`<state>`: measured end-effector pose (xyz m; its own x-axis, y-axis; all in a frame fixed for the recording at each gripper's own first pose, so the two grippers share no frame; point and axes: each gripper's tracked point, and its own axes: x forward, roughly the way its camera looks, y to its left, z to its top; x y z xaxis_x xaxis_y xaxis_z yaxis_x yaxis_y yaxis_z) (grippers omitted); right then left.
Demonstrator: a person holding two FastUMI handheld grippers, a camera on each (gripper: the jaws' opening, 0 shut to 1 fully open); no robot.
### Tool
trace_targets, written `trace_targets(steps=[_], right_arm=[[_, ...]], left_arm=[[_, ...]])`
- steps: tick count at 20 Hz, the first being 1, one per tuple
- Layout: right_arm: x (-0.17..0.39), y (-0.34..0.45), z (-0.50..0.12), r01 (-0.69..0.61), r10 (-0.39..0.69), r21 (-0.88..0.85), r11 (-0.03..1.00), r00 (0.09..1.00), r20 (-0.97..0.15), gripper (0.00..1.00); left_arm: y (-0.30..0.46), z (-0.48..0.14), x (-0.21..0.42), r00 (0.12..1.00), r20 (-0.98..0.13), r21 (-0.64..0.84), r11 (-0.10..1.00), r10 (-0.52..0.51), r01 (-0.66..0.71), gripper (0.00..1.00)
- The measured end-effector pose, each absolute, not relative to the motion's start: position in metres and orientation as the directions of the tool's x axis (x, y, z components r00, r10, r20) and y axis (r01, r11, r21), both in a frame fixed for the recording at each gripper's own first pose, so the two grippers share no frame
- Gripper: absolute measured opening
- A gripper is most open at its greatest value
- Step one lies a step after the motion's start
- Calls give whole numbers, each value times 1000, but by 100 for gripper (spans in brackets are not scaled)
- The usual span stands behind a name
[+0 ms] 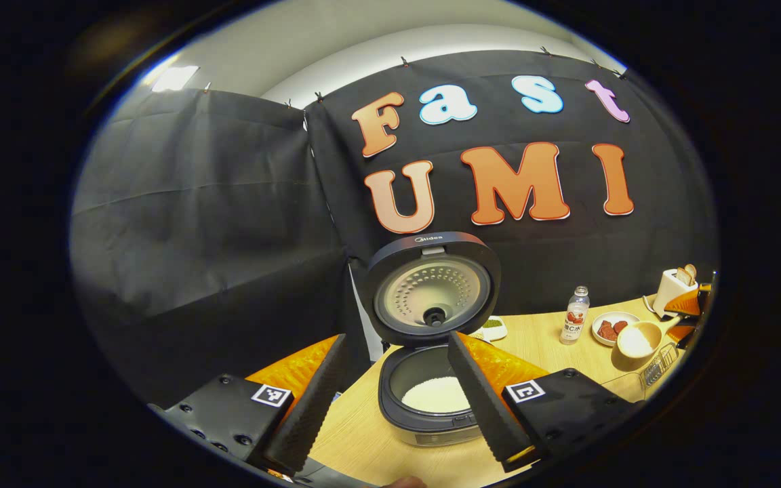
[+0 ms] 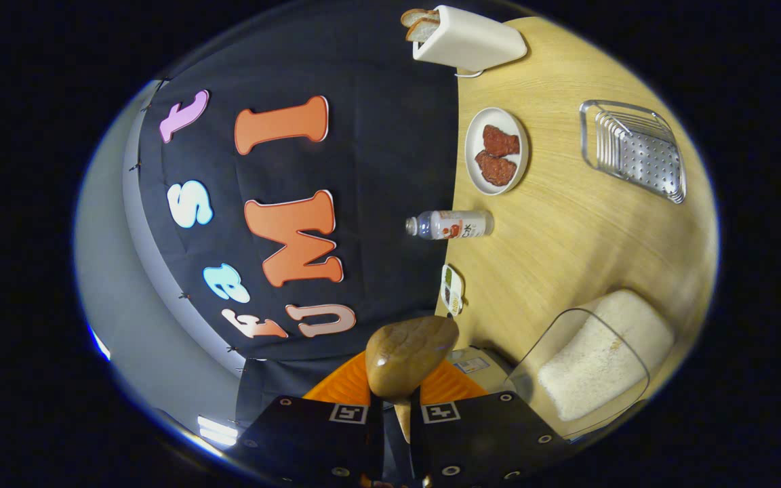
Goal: Close the left gripper, press the button to open the rice cooker; take a wooden spoon from the chopstick holder with the right hand, scoop a spoonful of rice and pour it into the rice cooker, then put the wooden spoon back into the chopstick holder.
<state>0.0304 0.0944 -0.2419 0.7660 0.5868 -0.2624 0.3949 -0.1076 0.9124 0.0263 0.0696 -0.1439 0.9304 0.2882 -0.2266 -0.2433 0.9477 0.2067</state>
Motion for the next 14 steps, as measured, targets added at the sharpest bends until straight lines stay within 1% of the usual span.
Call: trace_targets(steps=[2,8,14], right_arm=[[36,111,-224,371,610,921,-115,758,-230,14],[58,172,-185,327,681,936,-129,715,-156,14],[79,231,-169,295,730,951,-96,670,-134,14]], left_arm=[[80,-141,21,928,-212,209,942,306,-263,92],[106,-140,5,918,-190,197,929,348,-312,92],[126,-143,-10,908,-171,208,915,382,-346,92]])
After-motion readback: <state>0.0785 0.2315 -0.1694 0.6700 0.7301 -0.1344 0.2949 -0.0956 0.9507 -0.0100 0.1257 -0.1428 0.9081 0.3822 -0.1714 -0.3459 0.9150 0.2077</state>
